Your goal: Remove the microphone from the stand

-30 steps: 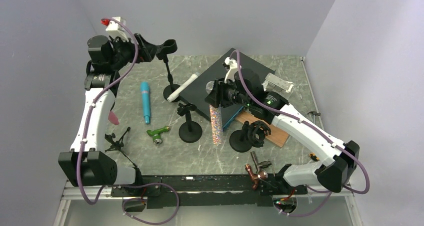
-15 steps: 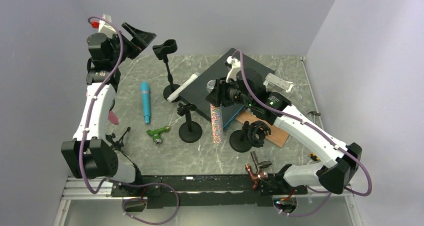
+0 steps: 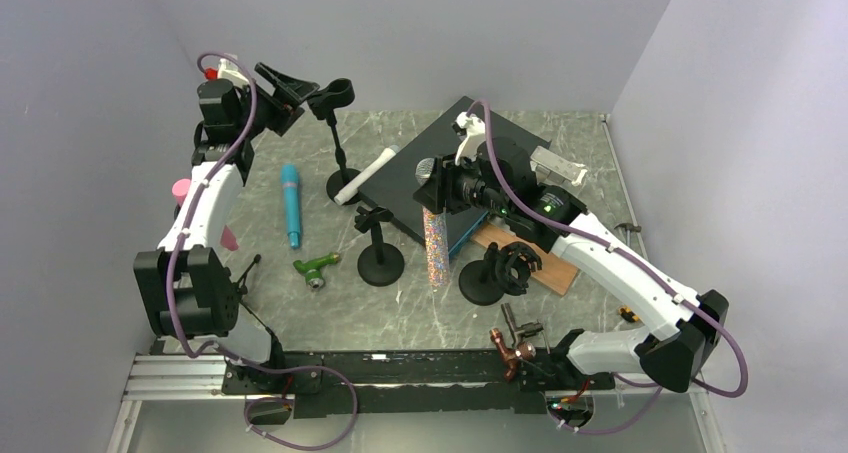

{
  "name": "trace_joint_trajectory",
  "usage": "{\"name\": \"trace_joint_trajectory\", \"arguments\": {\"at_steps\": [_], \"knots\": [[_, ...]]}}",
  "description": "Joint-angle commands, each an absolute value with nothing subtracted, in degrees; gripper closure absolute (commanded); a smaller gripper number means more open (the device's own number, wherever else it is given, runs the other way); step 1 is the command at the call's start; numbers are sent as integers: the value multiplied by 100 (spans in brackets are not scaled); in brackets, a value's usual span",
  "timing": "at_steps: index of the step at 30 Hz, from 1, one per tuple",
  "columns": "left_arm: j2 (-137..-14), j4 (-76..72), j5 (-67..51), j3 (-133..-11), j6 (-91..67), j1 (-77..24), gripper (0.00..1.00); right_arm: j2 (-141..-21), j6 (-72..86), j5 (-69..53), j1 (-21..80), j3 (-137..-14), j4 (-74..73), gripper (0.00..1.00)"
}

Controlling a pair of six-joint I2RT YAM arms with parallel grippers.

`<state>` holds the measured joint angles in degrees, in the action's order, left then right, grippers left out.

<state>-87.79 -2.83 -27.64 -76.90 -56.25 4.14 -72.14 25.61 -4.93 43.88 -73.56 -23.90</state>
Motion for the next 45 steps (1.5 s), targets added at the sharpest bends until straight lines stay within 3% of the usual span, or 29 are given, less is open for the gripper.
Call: {"name": "trace_joint_trajectory", "arguments": {"at_steps": [1,5,14,20,25,29,33,41,45], "knots": [[-8844,-661,-2906,-7571,-5552,339,11,-7167,2430,-463,4384,-7584,-2089,100],[-8882,-905,-2880,-7206,-5399,278,14,-7242,2434,-545,4373,-7573,-2045,100],[-9059,-376,-2496,-6692,-3938,80,35,-7230,2470,-573,4360,-7153,-1999,100],[-9057,-331,-2201,-6116,-3365,79,36,-7329,2355,-654,4359,-6873,-1872,100],[-9290,-165,-2182,-6085,-2941,87,33,-7555,2036,-727,4364,-6682,-1878,100],[-9413,173,-2156,-6405,-2876,71,18,-7845,1702,-821,4364,-6708,-2066,100],[-9255,651,-2096,-7036,-2871,41,11,-8151,1397,-903,4388,-6740,-2303,100],[-9058,1903,-1590,-8943,-2597,-308,6,-9075,1212,-450,4606,-6852,-2968,100],[-8751,2011,-1726,-9262,-2821,-455,5,-9184,1202,-573,4835,-6697,-2871,100]]}}
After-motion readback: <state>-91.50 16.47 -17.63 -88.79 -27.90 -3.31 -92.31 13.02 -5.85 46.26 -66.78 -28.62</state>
